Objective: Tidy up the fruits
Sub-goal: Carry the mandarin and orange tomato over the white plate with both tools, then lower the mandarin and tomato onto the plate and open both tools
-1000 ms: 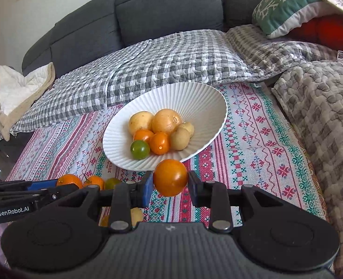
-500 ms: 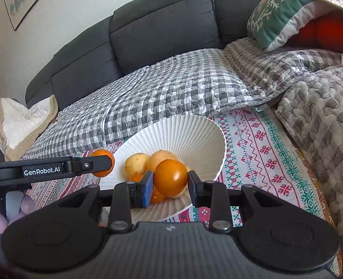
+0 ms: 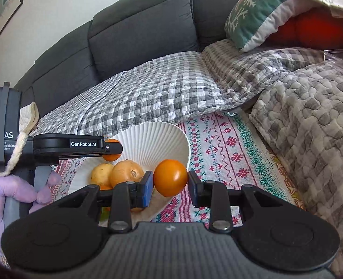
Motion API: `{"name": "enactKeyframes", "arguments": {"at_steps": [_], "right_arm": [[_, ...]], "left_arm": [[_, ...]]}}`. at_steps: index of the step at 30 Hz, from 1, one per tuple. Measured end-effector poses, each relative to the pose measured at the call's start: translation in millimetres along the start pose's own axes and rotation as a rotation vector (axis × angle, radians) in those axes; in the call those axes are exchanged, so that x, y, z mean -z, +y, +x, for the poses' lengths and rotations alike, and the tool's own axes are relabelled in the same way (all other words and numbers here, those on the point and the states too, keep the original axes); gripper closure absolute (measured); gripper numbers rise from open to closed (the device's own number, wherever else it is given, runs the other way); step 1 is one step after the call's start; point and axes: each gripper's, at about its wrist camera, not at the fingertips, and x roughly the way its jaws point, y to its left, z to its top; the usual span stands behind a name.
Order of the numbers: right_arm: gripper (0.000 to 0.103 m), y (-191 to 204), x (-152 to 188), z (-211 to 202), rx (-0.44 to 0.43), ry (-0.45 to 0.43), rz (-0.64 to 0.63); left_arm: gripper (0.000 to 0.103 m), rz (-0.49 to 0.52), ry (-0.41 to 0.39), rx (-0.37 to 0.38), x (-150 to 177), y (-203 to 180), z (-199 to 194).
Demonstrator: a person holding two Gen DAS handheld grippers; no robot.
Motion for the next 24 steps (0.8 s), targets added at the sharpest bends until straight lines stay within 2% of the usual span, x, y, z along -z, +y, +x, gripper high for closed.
{"name": "enactKeyframes", "arguments": {"at_steps": [16, 19, 24], "right_arm": [[0.071, 6.0, 0.6, 4.2, 0.0, 0.006, -0.036], [0.068, 4.5, -0.8, 1.5, -0.002, -0.005, -0.027], [0.05, 1.8, -2.8, -4.5, 0.006, -0.018, -0.009]], "left_arm": [[0.074, 0.021, 0.017, -0.007, 5.5, -2.0, 6.9], [0.068, 0.035, 0.013, -0.005, 5.8, -3.5, 4.5], [0.051, 0.052, -0.008, -0.01, 7.4, -5.4, -7.3]]}}
